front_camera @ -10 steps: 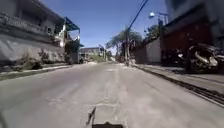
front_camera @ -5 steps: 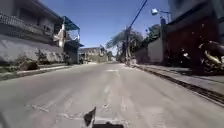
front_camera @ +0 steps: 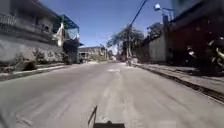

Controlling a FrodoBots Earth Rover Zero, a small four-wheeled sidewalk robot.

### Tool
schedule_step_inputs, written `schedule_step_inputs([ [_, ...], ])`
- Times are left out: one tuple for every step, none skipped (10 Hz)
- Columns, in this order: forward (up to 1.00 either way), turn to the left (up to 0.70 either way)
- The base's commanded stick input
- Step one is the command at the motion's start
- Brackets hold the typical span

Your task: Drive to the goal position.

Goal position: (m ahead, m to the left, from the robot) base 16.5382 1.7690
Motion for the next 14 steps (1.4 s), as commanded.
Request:
schedule_step_inputs([
  [0.70, 0.00],
  [0.70, 0.00],
  [0.70, 0.00],
  [0.70, 0.00],
  [0.70, 0.00],
  [0.70, 0.00],
  [0.70, 0.00],
  [0.70, 0.00],
  [0.70, 0.00],
  [0.70, 0.00],
  [0.70, 0.00],
  [0.70, 0.00],
  [0.70, 0.00],
  [0.70, 0.00],
])
